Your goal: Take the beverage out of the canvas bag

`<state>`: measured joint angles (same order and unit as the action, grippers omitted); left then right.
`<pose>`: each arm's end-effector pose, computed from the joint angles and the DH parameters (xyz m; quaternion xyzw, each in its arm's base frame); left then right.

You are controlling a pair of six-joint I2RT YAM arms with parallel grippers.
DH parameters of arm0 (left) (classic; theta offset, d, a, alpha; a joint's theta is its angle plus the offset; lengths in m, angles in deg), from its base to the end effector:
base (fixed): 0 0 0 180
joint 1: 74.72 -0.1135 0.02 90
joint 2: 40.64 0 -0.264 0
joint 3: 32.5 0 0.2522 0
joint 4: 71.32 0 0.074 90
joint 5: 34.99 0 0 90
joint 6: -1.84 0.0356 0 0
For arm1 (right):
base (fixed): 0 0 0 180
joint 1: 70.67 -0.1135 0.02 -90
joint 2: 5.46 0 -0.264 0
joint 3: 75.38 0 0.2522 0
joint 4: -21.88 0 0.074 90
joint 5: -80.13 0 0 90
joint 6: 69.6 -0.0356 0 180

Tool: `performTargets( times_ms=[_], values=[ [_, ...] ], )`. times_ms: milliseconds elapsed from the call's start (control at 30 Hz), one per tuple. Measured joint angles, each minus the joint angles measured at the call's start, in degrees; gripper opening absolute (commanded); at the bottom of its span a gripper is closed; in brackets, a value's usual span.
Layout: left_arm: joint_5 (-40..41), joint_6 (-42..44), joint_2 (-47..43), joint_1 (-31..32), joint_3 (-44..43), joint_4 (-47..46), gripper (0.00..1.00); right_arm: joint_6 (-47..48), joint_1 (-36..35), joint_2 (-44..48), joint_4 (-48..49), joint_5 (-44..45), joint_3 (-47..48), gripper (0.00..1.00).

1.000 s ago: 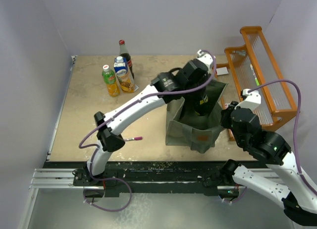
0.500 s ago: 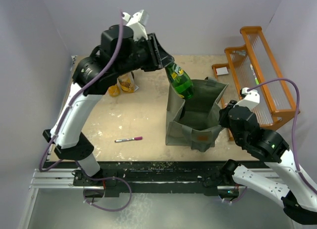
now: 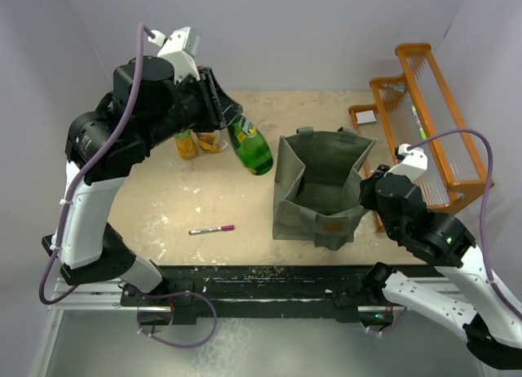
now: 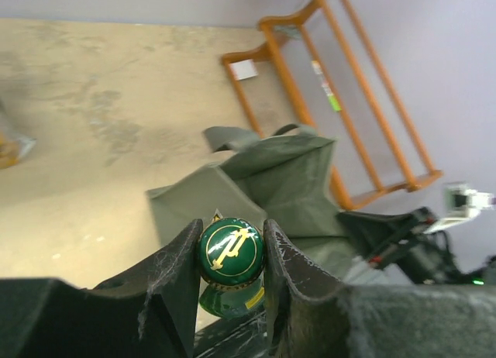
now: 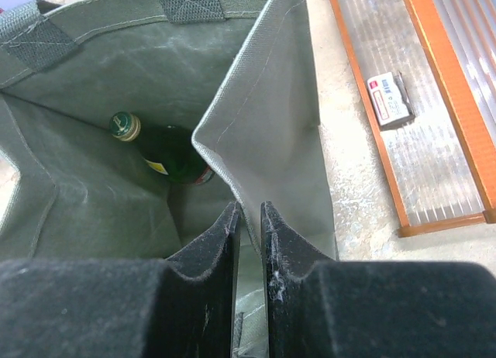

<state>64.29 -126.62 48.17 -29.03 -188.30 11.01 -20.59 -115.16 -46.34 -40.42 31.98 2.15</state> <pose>0.1566 -0.1522 0.5807 0.0010 0.7941 -0.3573 0.4917 0.0975 0.0625 0.3933 0.1659 0.7960 0.1155 0.5705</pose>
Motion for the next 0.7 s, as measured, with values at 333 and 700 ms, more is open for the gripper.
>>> performTargets(
  times_ms=[333,700],
  values=[
    [14.1,8.2,-5.4,-0.8,25.9,-2.9,0.0,0.1,0.0,-0.1,0.9,-1.3,-0.8,0.2],
    [14.9,6.3,-4.3,-15.0,52.3,-20.6,0.0,3.7,0.0,0.8,8.9,-5.2,-8.4,0.2]
  ],
)
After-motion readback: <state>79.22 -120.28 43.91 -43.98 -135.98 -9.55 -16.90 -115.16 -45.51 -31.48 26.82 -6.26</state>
